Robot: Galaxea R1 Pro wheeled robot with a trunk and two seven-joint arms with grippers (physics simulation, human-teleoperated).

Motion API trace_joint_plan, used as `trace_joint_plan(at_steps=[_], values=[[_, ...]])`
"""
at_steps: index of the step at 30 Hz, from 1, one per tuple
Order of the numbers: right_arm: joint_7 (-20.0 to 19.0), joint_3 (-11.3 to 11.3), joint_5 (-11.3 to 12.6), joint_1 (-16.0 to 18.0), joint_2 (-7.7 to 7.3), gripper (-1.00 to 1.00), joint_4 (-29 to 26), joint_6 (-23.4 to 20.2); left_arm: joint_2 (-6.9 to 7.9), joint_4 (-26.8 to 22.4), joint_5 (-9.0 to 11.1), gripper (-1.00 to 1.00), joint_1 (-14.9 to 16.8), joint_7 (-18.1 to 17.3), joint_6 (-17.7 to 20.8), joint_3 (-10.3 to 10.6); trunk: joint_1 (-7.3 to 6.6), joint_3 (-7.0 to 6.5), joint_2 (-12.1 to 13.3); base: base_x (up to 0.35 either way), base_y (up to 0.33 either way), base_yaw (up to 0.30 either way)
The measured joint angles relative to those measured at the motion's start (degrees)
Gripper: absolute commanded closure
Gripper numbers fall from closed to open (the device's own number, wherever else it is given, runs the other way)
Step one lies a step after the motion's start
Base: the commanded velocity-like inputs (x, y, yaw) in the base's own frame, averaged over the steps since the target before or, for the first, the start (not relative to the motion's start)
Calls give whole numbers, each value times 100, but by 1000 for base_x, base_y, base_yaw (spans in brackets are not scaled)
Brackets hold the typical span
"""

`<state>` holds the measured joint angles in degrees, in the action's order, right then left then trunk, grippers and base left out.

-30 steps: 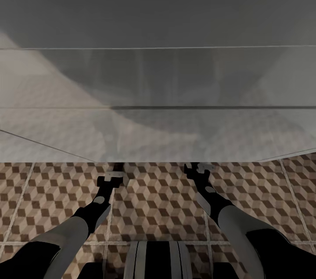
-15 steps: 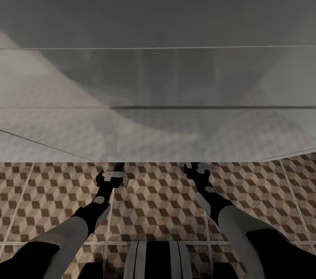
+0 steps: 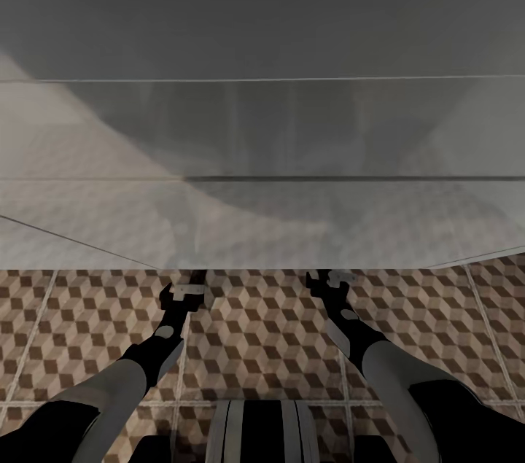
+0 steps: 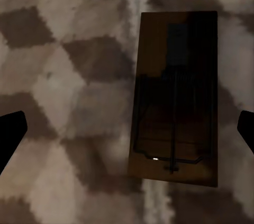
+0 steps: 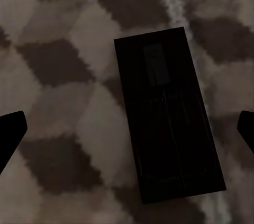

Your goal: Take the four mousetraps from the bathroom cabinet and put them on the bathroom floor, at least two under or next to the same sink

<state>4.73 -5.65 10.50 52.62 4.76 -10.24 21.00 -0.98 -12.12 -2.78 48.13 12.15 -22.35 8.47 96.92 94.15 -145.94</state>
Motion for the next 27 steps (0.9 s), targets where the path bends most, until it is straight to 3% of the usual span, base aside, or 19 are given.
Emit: trace_joint_plan(at_steps=[27], values=[[0,0,-8,0,0,-100,0,-8,-8,-14,-31,-100,0,-4,-67,10,0,0,0,0,0,0]])
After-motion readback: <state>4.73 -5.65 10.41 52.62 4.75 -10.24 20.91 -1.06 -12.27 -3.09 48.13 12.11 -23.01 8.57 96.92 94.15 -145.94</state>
